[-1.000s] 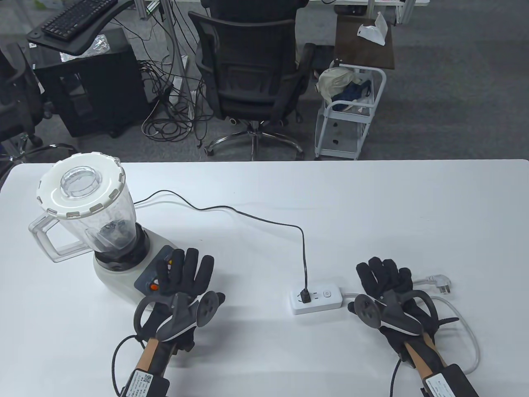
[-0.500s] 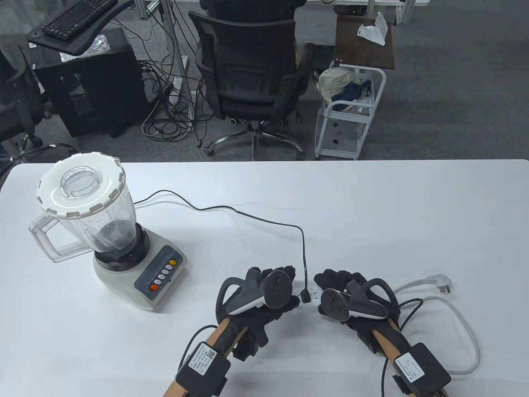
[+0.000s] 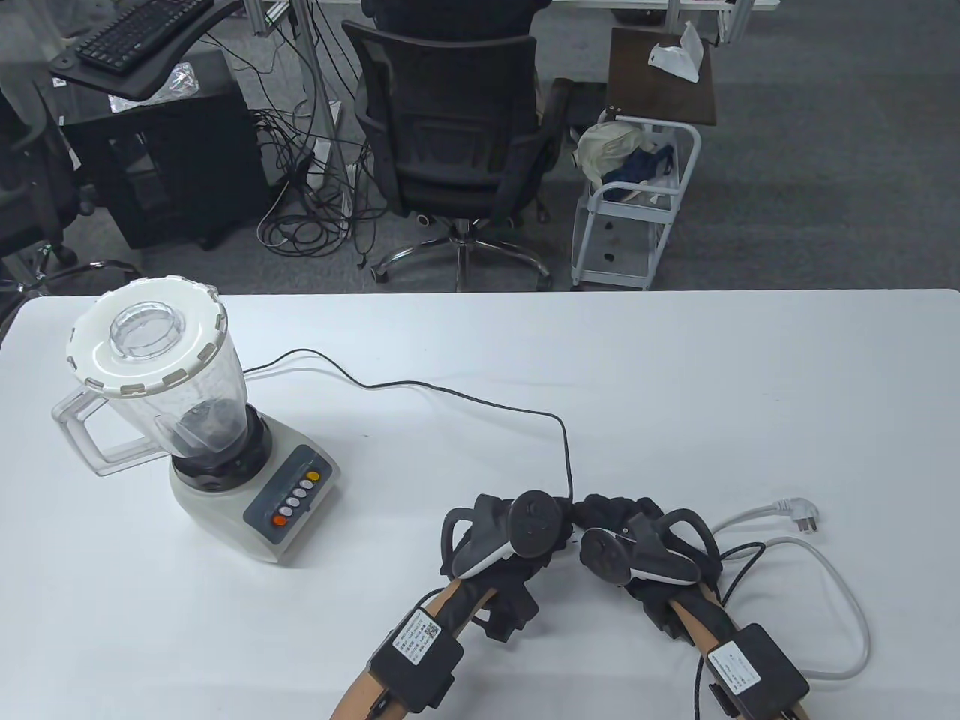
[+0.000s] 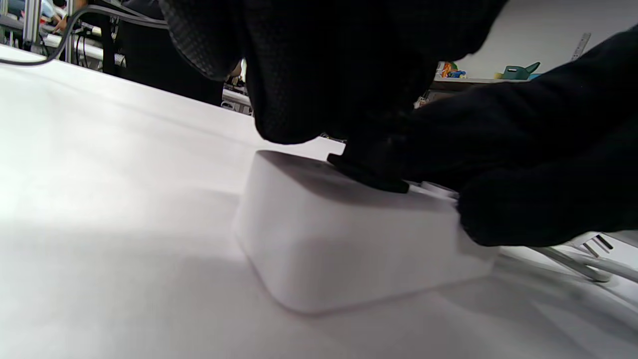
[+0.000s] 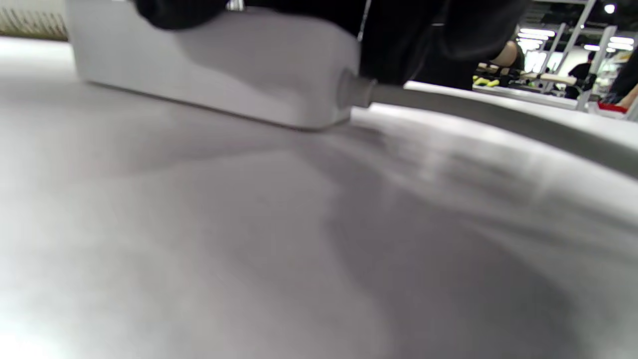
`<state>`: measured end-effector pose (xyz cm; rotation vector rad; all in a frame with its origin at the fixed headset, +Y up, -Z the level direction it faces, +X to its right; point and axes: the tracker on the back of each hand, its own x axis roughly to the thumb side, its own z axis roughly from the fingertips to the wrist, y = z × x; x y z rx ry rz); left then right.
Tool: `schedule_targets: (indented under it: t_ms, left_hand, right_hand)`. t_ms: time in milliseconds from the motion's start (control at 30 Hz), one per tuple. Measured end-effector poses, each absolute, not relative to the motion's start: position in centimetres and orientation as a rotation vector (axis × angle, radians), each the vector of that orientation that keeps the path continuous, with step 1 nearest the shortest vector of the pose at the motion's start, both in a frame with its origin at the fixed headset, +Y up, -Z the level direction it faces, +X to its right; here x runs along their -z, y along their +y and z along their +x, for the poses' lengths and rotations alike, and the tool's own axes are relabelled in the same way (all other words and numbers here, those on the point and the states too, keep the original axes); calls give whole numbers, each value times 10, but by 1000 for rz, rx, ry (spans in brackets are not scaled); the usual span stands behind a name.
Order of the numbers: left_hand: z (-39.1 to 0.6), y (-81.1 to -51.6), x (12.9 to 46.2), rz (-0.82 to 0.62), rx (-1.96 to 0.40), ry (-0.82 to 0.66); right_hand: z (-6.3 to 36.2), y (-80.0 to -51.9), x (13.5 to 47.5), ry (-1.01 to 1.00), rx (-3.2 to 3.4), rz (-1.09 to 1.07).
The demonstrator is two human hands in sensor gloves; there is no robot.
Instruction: Unplug the blender
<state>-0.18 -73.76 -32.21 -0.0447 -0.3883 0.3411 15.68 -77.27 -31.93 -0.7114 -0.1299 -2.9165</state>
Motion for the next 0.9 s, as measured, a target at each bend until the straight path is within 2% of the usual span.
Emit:
schedule_targets:
  t_ms: [300,533,667,900]
  left_hand:
    - [-9,-740,322,-93,-393,-440]
    - [-13,-749,331,-198,-625,-375]
    - [-16,-747,329,-182,-574,-407]
    - [-12,-747,334,-198,-620,-349]
  right_hand:
    - [158,-774,318,-129,2915,-701]
    - [158,-774,318,-139,2915,-700]
    - [158,-774,317,-137,2915,-699]
    - [159,-774,319,-156,2931,-689]
